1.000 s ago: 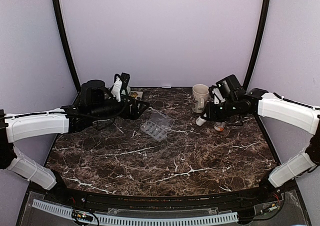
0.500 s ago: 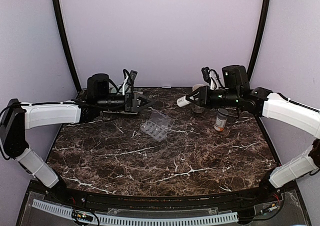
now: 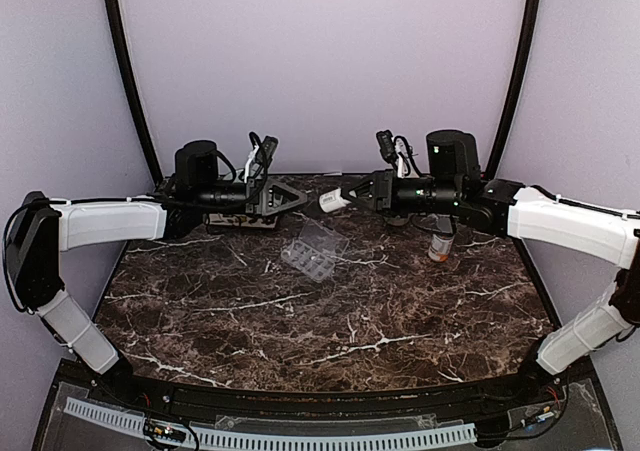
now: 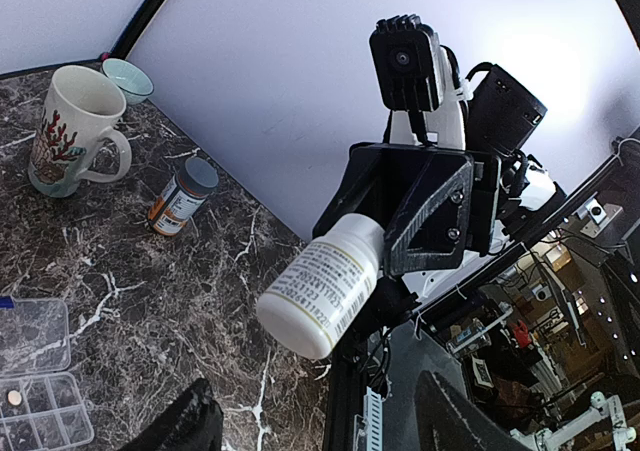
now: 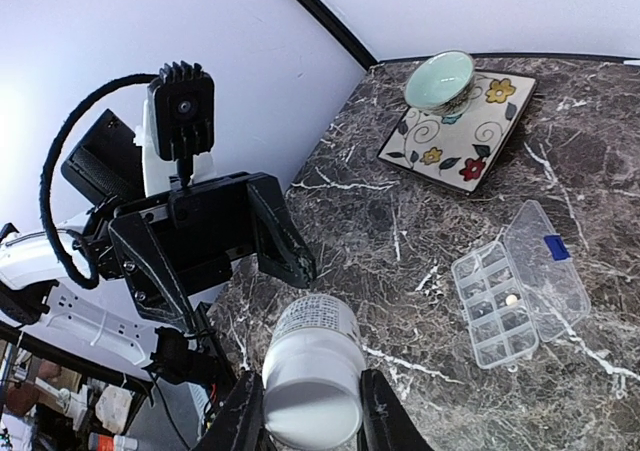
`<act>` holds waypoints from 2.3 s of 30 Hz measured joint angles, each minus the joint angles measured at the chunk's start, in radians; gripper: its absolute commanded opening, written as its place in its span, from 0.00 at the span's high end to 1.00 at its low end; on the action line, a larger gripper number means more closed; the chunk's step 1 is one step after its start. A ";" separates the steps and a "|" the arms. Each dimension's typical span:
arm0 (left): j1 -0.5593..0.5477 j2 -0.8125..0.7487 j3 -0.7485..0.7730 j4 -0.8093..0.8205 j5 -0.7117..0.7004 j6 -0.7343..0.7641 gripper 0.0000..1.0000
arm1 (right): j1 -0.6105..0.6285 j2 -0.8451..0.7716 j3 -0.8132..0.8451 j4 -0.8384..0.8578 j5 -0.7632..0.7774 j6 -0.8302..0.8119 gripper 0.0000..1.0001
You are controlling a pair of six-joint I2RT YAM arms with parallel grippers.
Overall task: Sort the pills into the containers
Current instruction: Pass from the right arm to the left, then unscrew the lid of the pill bottle.
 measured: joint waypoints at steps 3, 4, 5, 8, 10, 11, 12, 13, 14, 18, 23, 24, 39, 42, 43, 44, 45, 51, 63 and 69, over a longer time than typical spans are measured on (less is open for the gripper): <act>0.000 0.000 0.000 0.006 0.016 0.000 0.32 | 0.008 0.013 0.000 0.033 -0.014 0.015 0.93; 0.000 0.000 0.000 0.007 0.021 0.000 0.33 | 0.010 0.016 0.000 0.045 -0.018 0.018 0.93; 0.000 0.000 0.000 0.011 0.027 0.000 0.33 | 0.013 0.019 0.000 0.057 -0.020 0.020 0.93; 0.000 0.000 0.000 0.020 0.041 -0.003 0.33 | 0.024 0.039 0.019 0.077 -0.026 0.030 0.93; 0.000 0.000 0.000 0.023 0.048 -0.006 0.33 | 0.031 0.053 0.036 0.093 -0.028 0.033 0.93; 0.000 0.000 0.000 0.026 0.051 -0.007 0.33 | 0.035 0.059 0.041 0.103 -0.029 0.034 0.93; 0.000 0.000 0.000 0.032 0.053 -0.009 0.33 | 0.037 0.063 0.047 0.110 -0.030 0.034 0.93; 0.000 0.000 0.000 0.039 0.057 -0.012 0.33 | 0.039 0.068 0.051 0.118 -0.031 0.034 0.93; 0.000 0.000 0.000 0.044 0.060 -0.014 0.33 | 0.041 0.071 0.053 0.126 -0.032 0.034 0.93; 0.000 0.000 0.000 0.068 0.069 -0.024 0.34 | 0.043 0.088 0.061 0.142 -0.040 0.043 0.96; 0.000 0.000 -0.003 0.115 0.081 -0.050 0.46 | 0.048 0.110 0.066 0.169 -0.080 0.086 0.96; 0.000 0.000 -0.005 0.125 0.083 -0.055 0.49 | 0.048 0.112 0.066 0.179 -0.087 0.092 0.96; 0.014 0.000 -0.049 0.275 0.135 -0.146 0.93 | 0.048 0.140 0.066 0.280 -0.150 0.161 0.99; 0.018 0.000 -0.050 0.298 0.142 -0.158 1.00 | 0.048 0.143 0.066 0.298 -0.157 0.169 1.00; 0.019 0.000 -0.050 0.306 0.144 -0.162 1.00 | 0.048 0.145 0.066 0.305 -0.160 0.170 1.00; 0.019 0.000 -0.050 0.311 0.147 -0.166 1.00 | 0.048 0.145 0.066 0.309 -0.162 0.170 1.00; 0.020 -0.001 -0.050 0.315 0.151 -0.170 1.00 | 0.048 0.145 0.066 0.313 -0.168 0.170 1.00; 0.027 -0.005 -0.050 0.326 0.192 -0.183 1.00 | 0.048 0.151 0.066 0.325 -0.196 0.133 1.00; 0.034 -0.005 -0.034 0.348 0.358 -0.304 1.00 | 0.081 0.118 0.124 0.139 -0.222 -0.279 1.00; 0.039 -0.005 -0.030 0.355 0.433 -0.354 1.00 | 0.127 0.100 0.154 0.031 -0.151 -0.488 1.00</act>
